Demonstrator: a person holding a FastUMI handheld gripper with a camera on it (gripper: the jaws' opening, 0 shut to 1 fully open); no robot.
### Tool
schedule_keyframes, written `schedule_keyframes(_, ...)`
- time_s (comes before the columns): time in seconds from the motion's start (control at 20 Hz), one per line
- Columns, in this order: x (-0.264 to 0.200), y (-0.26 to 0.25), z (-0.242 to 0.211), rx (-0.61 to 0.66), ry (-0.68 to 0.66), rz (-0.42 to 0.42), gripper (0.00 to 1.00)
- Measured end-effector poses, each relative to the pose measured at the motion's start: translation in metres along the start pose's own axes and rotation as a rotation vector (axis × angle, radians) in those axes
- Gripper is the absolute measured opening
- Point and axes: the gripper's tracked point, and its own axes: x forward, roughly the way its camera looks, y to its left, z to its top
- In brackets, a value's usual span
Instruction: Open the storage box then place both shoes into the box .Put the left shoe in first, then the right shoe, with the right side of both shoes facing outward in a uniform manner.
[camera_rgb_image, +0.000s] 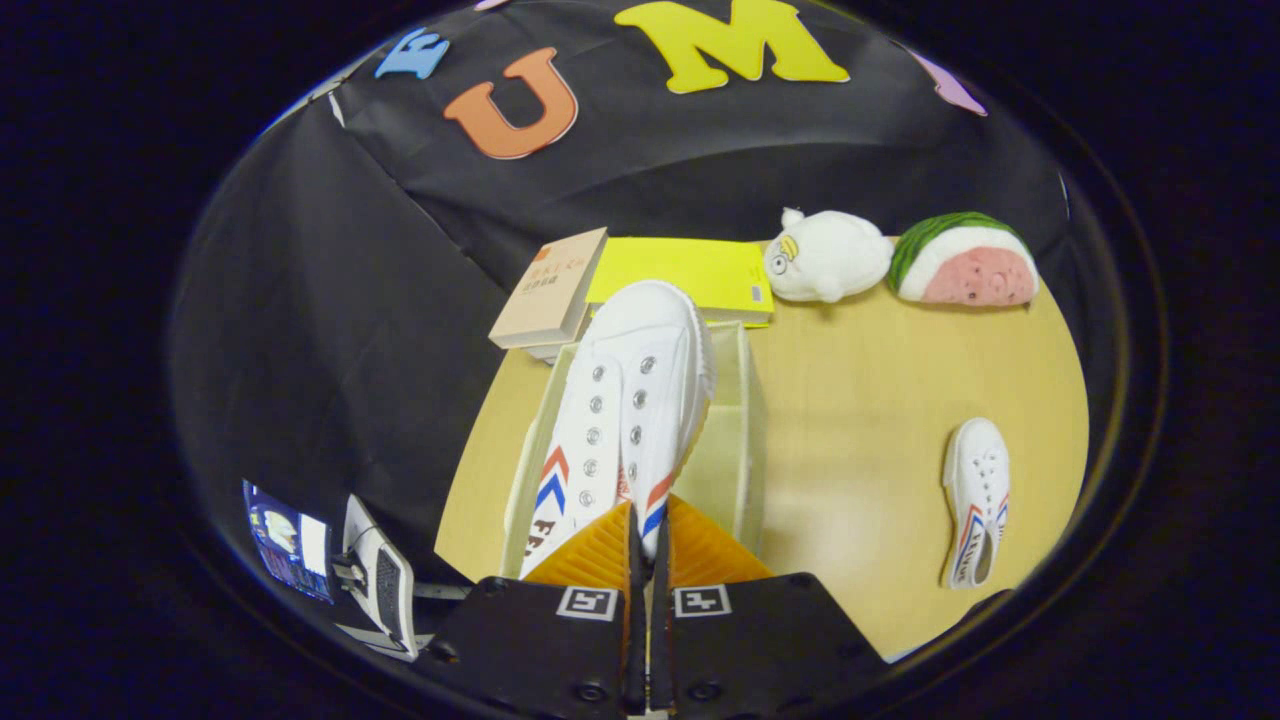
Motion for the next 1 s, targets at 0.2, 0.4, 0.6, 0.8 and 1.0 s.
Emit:
schedule_keyframes(0.2, 0.053, 0.009, -0.016, 0.007, 0.062, -0.049, 0.07)
schedule_keyframes(0.4, 0.093, 0.006, -0.028, 0.075, 0.121, -0.083, 0.07)
schedule_keyframes(0.6, 0.135, 0.009, -0.044, 0.124, 0.201, -0.085, 0.07)
schedule_keyframes(0.8, 0.145, 0.007, -0.051, 0.131, 0.254, -0.102, 0.08)
schedule_keyframes(1.0, 0.143, 0.01, -0.055, 0.117, 0.292, -0.101, 0.12)
